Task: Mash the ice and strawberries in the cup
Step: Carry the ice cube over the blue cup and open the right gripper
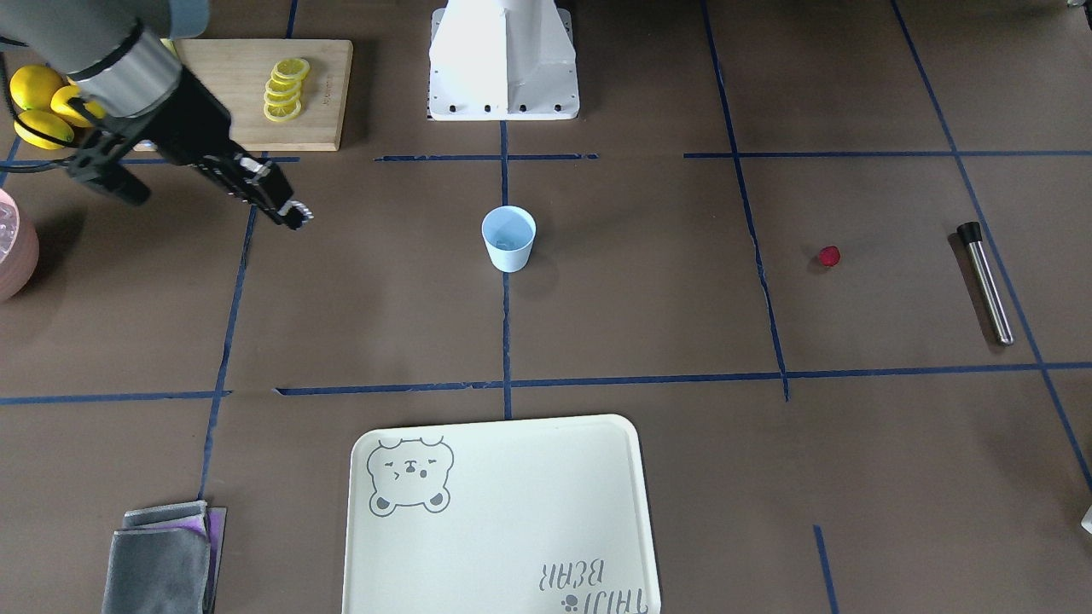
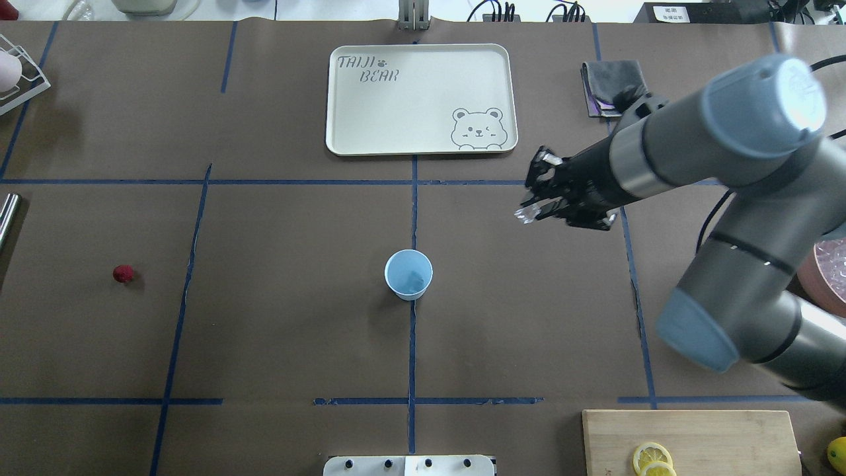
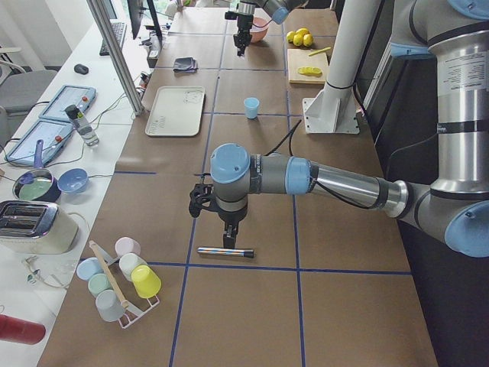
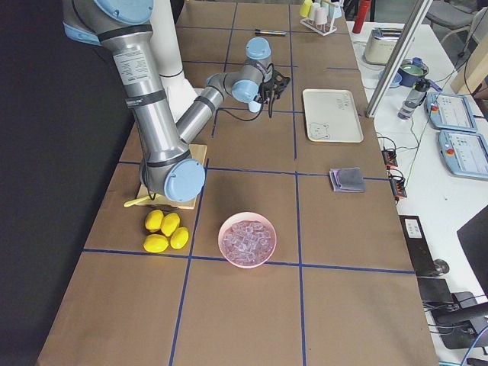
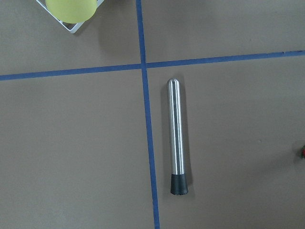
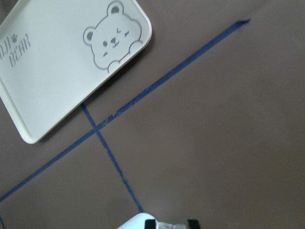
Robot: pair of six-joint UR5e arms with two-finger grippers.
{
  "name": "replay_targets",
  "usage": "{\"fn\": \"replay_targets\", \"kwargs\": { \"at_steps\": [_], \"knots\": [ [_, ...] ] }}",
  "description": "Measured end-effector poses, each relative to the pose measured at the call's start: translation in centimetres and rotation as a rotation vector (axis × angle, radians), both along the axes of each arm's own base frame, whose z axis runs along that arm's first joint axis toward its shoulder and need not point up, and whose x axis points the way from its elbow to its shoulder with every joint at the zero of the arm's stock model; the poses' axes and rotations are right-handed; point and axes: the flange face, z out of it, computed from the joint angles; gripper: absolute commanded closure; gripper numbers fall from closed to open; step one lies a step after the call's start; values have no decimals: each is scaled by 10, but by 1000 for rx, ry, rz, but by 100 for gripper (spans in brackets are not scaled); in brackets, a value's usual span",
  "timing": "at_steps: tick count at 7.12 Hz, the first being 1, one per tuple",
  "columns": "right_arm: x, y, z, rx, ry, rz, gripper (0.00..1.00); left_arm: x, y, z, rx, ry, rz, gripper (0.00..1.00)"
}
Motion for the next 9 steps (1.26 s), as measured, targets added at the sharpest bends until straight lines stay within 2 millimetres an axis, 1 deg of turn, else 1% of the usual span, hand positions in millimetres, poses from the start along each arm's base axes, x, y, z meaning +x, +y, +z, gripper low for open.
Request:
{"fn": "replay_targets", "kwargs": {
  "at_steps": [1,2,3,4,5,6,7,8,9],
  "knots": [
    [-48,18,-16,-3,1,22,99,0,0,0,-1,0,0,0],
    [-84,34,-26,-3,5,38,99,0,0,1,-2,0,0,0],
    [-110,45,-33,2,11,50,98,0,0,1,-2,0,0,0],
    [-129,47,-38,3,16,54,97,0,0,1,-2,0,0,0],
    [-142,47,-43,3,20,55,82,0,0,1,-2,0,1,0],
    [-149,48,-45,4,23,54,55,0,0,1,-2,0,0,0],
    [-153,50,-45,8,27,56,31,0,0,1,-1,0,0,0],
    [-155,50,-45,11,29,60,24,0,0,1,-1,0,1,0],
    [-156,50,-44,11,33,63,20,0,0,1,-1,0,0,0]
  ]
}}
